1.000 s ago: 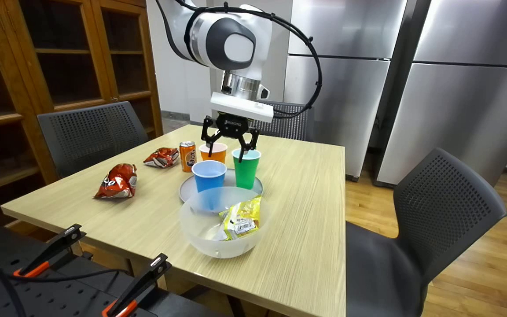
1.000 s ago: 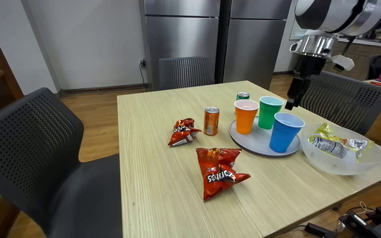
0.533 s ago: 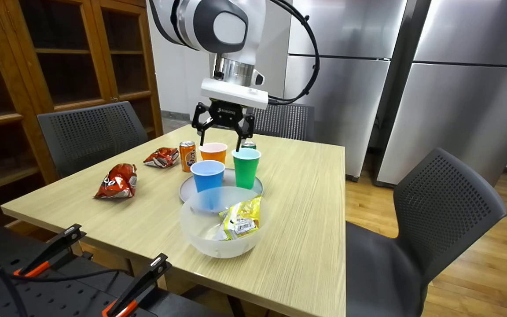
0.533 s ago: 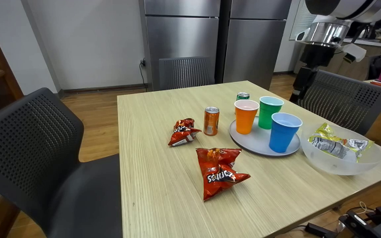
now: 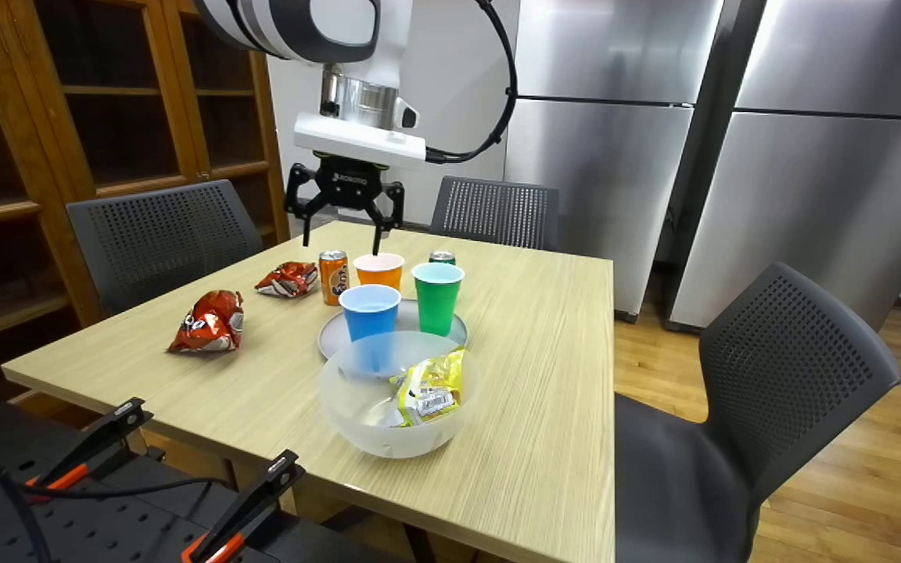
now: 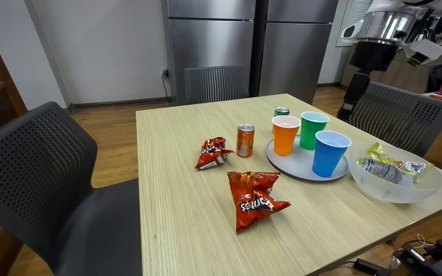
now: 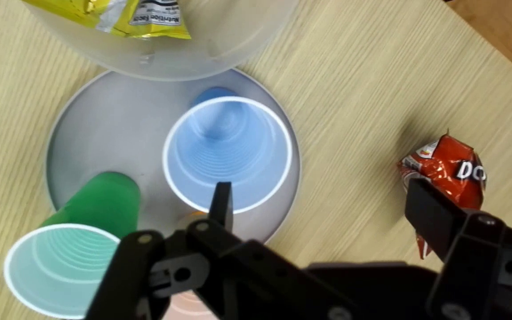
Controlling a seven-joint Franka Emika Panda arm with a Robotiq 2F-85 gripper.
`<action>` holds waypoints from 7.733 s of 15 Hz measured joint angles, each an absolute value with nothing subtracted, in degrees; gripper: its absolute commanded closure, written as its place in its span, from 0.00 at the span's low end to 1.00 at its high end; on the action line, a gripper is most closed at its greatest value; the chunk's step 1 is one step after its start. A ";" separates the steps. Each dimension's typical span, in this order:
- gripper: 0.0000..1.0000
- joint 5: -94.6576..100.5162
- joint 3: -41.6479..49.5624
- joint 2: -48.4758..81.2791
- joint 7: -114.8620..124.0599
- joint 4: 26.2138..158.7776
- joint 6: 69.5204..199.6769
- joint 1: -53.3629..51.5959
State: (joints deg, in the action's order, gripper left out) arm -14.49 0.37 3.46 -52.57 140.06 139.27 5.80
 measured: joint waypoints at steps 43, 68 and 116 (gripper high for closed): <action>0.00 6.76 -11.84 23.11 0.37 133.69 150.12 -16.93; 1.00 6.47 -10.29 27.30 3.17 130.16 150.35 -16.95; 1.00 -14.03 9.81 -14.34 -35.80 153.53 142.98 -2.90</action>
State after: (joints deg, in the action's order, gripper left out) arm -14.03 9.81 -14.34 -35.80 153.53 142.98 -2.90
